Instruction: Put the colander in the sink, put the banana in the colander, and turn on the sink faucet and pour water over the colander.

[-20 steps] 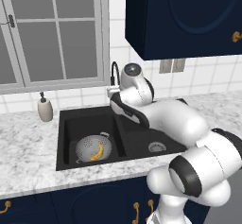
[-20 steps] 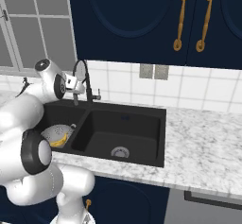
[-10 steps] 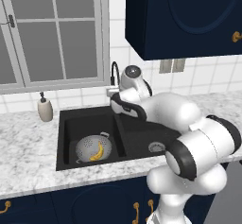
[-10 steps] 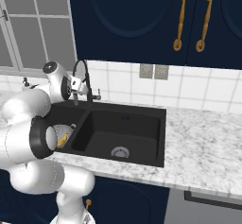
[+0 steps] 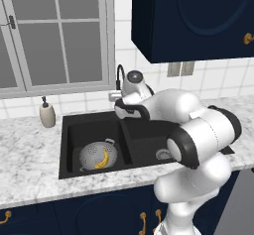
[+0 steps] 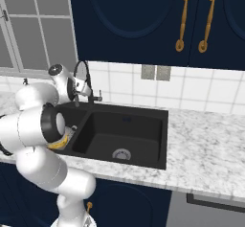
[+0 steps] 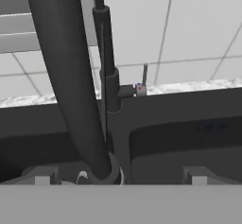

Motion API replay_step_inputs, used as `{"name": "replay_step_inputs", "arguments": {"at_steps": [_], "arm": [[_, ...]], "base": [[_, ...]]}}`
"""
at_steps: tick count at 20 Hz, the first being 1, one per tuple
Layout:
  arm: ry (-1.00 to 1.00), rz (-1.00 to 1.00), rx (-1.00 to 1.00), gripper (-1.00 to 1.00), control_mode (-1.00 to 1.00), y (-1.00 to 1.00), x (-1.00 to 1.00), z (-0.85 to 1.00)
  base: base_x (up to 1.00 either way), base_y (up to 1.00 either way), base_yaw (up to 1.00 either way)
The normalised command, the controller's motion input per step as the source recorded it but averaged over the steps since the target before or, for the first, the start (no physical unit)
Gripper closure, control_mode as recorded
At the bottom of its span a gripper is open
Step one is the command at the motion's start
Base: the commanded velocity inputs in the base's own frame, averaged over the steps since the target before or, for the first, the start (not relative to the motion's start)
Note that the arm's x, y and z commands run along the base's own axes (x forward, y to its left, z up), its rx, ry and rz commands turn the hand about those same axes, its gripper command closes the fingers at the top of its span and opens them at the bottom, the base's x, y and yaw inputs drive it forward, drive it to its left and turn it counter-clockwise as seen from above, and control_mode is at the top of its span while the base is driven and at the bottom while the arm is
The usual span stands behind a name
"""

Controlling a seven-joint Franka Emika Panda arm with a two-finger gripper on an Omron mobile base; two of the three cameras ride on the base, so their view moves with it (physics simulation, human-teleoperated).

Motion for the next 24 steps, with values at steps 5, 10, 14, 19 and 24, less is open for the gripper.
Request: {"name": "replay_step_inputs", "arguments": {"at_steps": [5,10,14,19,24], "arm": [[0.00,0.00,0.00,-1.00,-1.00,0.11,0.42,-0.18],[0.00,0.00,0.00,-1.00,-1.00,0.05,0.39,-0.18],[0.00,0.00,0.00,-1.00,-1.00,0.02,0.23,-0.19],[0.00,0.00,0.00,-1.00,-1.00,0.01,0.31,-0.08],[0.00,0.00,0.00,-1.00,-1.00,0.00,0.39,-0.02]], "base": [[0.00,0.00,0.00],[0.00,0.00,0.00],[0.00,0.00,0.00],[0.00,0.00,0.00],[0.00,0.00,0.00]]}}
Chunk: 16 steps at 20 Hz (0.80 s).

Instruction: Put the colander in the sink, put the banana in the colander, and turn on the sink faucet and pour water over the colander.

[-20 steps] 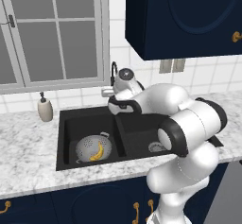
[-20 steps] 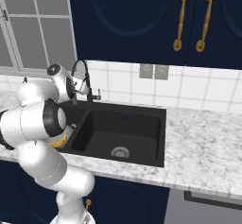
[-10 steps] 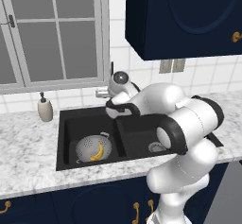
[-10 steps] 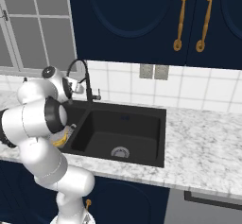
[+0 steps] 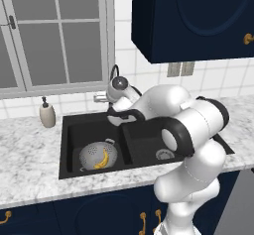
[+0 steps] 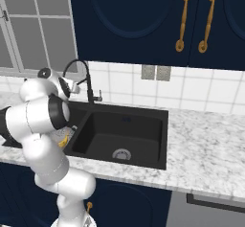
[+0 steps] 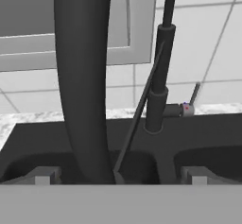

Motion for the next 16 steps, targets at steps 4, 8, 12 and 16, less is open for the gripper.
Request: {"name": "replay_step_inputs", "arguments": {"at_steps": [4,8,12,16], "arm": [[0.03,0.00,0.00,-1.00,-1.00,0.00,0.38,0.00],[0.07,0.00,0.00,-1.00,-1.00,0.00,0.40,0.00],[0.09,0.00,0.01,-1.00,-1.00,-0.01,0.34,-0.01],[0.11,0.00,0.00,-1.00,-1.00,-0.08,0.30,-0.07]], "base": [[0.00,0.00,0.00],[0.00,0.00,0.00],[0.00,0.00,0.00],[0.00,0.00,0.00]]}}
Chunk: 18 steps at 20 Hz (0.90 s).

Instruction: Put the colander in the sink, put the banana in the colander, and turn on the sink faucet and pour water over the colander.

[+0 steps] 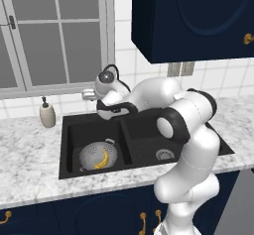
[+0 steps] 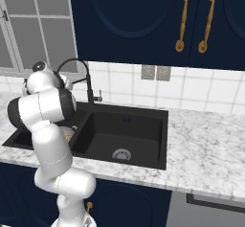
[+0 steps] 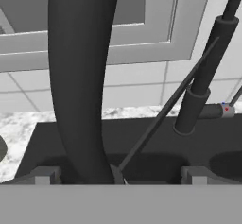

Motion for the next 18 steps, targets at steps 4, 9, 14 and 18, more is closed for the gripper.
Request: {"name": "replay_step_inputs", "arguments": {"at_steps": [4,9,14,18], "arm": [[0.13,0.00,0.00,-1.00,-1.00,-0.12,0.16,-0.15],[0.09,0.00,0.00,-1.00,-1.00,-0.11,0.05,-0.20],[0.01,0.00,0.00,-1.00,-1.00,-0.09,-0.14,-0.03],[-0.04,0.00,0.00,-1.00,-1.00,0.00,-0.15,0.03]], "base": [[0.00,0.00,0.00],[0.00,0.00,0.00],[0.00,0.00,0.00],[0.00,0.00,0.00]]}}
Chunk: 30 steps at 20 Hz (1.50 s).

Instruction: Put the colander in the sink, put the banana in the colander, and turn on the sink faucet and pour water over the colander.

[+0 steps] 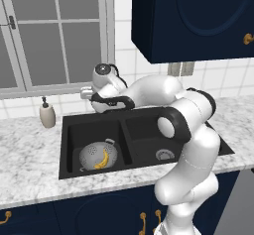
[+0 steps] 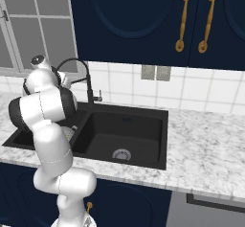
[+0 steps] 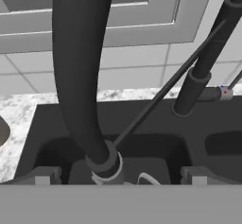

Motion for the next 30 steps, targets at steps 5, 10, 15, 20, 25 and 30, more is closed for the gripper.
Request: {"name": "replay_step_inputs", "arguments": {"at_steps": [5,10,15,20,25,30], "arm": [[-0.01,0.00,0.01,-1.00,-1.00,0.05,-0.20,0.14],[0.00,0.00,0.13,-1.00,-1.00,0.04,-0.41,0.21],[0.00,0.01,0.11,-1.00,-1.00,0.02,-0.65,0.27],[-0.02,0.12,0.00,-1.00,-1.00,-0.29,-0.98,0.17],[0.00,0.17,0.00,-1.00,-1.00,-0.61,-0.88,0.18],[-0.03,0.23,0.00,-1.00,-1.00,-0.83,-0.79,0.08]], "base": [[0.00,0.00,0.00],[0.00,0.00,0.00],[0.00,0.00,0.00],[0.00,0.00,0.00],[0.00,0.00,0.00],[0.00,0.00,0.00]]}}
